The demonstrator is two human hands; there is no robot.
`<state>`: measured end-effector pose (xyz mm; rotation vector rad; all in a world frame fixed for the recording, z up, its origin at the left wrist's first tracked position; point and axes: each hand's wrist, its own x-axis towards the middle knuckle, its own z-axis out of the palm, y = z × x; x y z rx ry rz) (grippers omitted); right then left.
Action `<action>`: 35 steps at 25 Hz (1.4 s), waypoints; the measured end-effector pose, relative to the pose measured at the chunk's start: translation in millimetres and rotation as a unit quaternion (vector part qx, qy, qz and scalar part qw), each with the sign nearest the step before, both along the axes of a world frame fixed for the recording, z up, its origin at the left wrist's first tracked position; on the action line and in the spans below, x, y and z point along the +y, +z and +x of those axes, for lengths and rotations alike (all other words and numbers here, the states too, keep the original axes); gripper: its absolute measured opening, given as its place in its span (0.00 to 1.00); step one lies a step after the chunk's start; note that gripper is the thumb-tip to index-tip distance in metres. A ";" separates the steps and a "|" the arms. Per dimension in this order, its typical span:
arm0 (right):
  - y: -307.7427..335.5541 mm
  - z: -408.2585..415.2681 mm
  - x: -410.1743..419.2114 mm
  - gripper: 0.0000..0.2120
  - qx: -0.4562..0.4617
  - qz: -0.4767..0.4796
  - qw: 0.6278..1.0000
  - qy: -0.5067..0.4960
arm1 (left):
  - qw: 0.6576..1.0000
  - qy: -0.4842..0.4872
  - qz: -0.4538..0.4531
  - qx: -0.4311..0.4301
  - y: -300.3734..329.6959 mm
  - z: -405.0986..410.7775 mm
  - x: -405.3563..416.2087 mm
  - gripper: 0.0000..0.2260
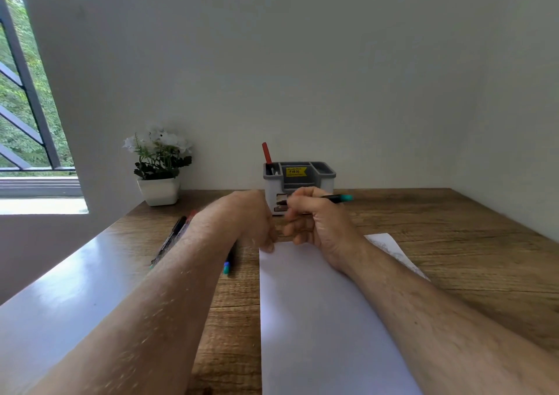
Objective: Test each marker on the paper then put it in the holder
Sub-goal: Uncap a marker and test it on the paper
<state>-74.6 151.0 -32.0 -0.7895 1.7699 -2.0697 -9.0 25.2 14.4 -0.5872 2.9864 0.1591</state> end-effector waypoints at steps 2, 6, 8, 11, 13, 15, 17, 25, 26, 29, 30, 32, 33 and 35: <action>-1.2 0.1 0.4 0.13 0.016 0.026 0.999 -0.041 | 1.000 -0.012 0.011 -0.008 4.1 4.4 0.9 0.16; -1.8 2.5 -0.4 0.11 0.031 0.078 0.996 -0.027 | 0.998 -0.032 -0.042 -0.040 3.7 7.6 3.5 0.18; -1.8 2.8 -1.4 0.09 0.075 0.130 0.989 -0.011 | 0.997 -0.035 -0.043 -0.047 2.8 6.9 3.5 0.18; -1.4 4.8 -2.3 0.04 0.141 0.187 0.972 0.005 | 0.998 -0.034 -0.030 -0.035 3.8 5.0 -0.8 0.19; -0.4 8.1 -2.1 0.05 0.151 0.191 0.970 0.005 | 0.998 -0.043 -0.030 -0.036 4.5 5.0 -1.2 0.19; -0.2 11.5 -2.4 0.06 0.173 0.209 0.962 -0.020 | 0.995 -0.055 -0.057 -0.061 3.4 5.1 1.8 0.19; -0.8 11.4 -4.1 0.08 0.210 0.227 0.950 -0.052 | 0.994 -0.055 -0.068 -0.069 1.5 2.5 1.9 0.19; -1.4 9.6 -8.0 0.11 0.251 0.266 0.929 -0.056 | 0.994 -0.050 -0.074 -0.065 -1.3 -1.7 1.7 0.19; -1.0 10.0 -8.5 0.12 0.255 0.274 0.926 -0.055 | 0.994 -0.047 -0.072 -0.060 -2.1 -2.3 1.2 0.19; 0.5 9.9 -8.8 0.13 0.243 0.272 0.930 -0.047 | 0.996 -0.038 -0.067 -0.050 -6.1 -4.9 -2.1 0.19; 1.0 9.5 -8.3 0.14 0.236 0.265 0.934 -0.042 | 0.997 -0.035 -0.063 -0.038 -7.7 -6.8 -4.4 0.19; 1.3 9.5 -8.0 0.15 0.235 0.260 0.936 -0.039 | 0.998 -0.024 -0.051 -0.018 -10.6 -10.1 -9.2 0.20; 0.8 9.7 -8.1 0.14 0.238 0.263 0.934 -0.040 | 0.998 -0.021 -0.049 -0.015 -12.0 -11.3 -11.1 0.21; 0.4 10.1 -9.3 0.12 0.246 0.274 0.928 -0.049 | 0.999 -0.018 -0.050 -0.008 -13.7 -12.9 -12.8 0.21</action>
